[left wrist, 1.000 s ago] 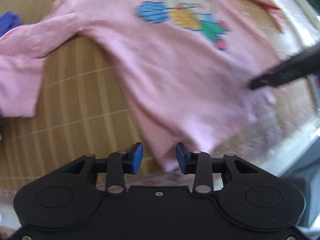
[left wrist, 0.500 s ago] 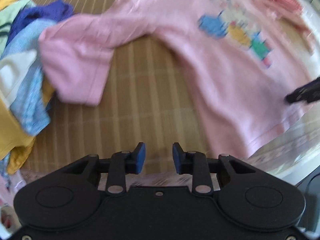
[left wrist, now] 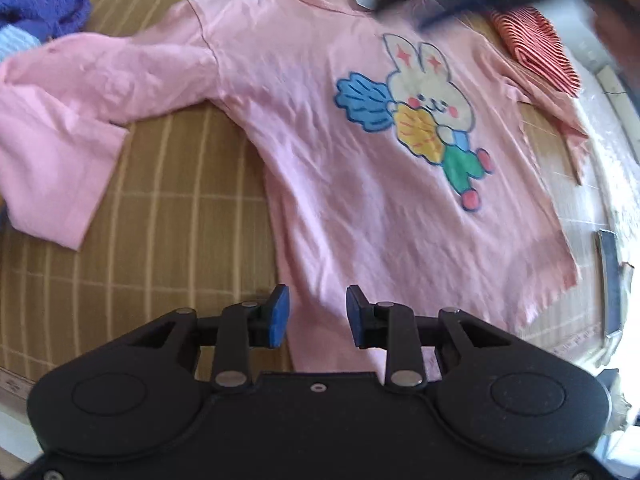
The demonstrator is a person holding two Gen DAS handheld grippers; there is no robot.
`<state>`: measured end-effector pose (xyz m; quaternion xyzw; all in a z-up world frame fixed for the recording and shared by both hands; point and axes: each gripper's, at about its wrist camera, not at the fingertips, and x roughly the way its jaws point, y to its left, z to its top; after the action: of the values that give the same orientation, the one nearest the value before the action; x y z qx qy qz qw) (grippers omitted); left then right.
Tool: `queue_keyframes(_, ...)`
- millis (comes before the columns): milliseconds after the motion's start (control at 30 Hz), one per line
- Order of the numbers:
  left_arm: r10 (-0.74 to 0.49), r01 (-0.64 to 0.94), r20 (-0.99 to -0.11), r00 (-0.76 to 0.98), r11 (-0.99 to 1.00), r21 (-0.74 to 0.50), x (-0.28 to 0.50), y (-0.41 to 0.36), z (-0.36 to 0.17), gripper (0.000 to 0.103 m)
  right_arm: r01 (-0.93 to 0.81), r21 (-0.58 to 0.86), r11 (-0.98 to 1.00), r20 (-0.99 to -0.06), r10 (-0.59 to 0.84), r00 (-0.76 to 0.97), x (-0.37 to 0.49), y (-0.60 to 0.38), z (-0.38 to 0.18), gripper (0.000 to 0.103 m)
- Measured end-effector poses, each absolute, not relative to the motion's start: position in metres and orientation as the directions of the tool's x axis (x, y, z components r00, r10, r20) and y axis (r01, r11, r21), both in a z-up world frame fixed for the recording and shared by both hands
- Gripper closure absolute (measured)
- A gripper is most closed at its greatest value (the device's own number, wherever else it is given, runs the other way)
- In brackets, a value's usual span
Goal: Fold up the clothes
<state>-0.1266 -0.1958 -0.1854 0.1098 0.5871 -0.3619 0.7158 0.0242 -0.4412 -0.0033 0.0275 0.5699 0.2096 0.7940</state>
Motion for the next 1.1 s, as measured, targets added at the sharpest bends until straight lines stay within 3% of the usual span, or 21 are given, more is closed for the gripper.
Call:
queue_keyframes(233,-0.4,0.617,-0.916,-0.001,0.721,-0.316,-0.129,-0.192,-0.198,0.071,-0.247,0.295,0.923,-0.915,0.347,0.204,0.128,-0.4,-0.032,0.053)
queue_keyframes(333,-0.416,0.595,-0.91,-0.002,0.73,-0.335,-0.128,-0.189,-0.201,0.071,-0.483,0.131,0.866,-0.924,0.283,0.256,0.148,-0.371,-0.022,0.053)
queue_keyframes(400,-0.422,0.583,-0.907,-0.008,0.735,-0.347,-0.125,-0.187,-0.202,0.071,-0.715,0.02,0.699,-0.932,0.271,0.239,0.148,-0.35,-0.024,0.053)
queue_keyframes(500,-0.426,0.565,-0.905,-0.016,0.743,-0.36,-0.122,-0.183,-0.203,0.074,-0.909,-0.098,0.406,-0.946,0.246,0.212,0.144,-0.333,-0.036,0.053)
queue_keyframes(767,-0.419,0.534,-0.908,-0.009,0.766,-0.359,-0.123,-0.184,-0.205,0.076,-0.997,0.028,0.073,-0.978,0.208,-0.013,0.177,-0.318,-0.068,0.054)
queue_keyframes(933,-0.406,0.52,-0.914,0.009,0.782,-0.343,-0.126,-0.185,-0.207,0.084,-0.996,-0.003,-0.09,-0.987,0.157,-0.011,0.169,-0.315,-0.079,0.071)
queue_keyframes(1000,-0.401,0.513,-0.916,0.018,0.79,-0.336,-0.127,-0.184,-0.208,0.09,-0.997,-0.013,-0.076,-0.987,0.163,0.001,0.171,-0.314,-0.078,0.095)
queue_keyframes(1067,-0.391,0.505,-0.92,0.033,0.8,-0.322,-0.128,-0.183,-0.209,0.1,-0.995,-0.071,-0.063,-0.981,0.188,0.058,0.17,-0.318,-0.074,0.097)
queue_keyframes(1100,-0.387,0.502,-0.921,0.04,0.805,-0.316,-0.129,-0.183,-0.209,0.1,-0.99,-0.115,-0.079,-0.975,0.198,0.097,0.168,-0.322,-0.072,0.098)
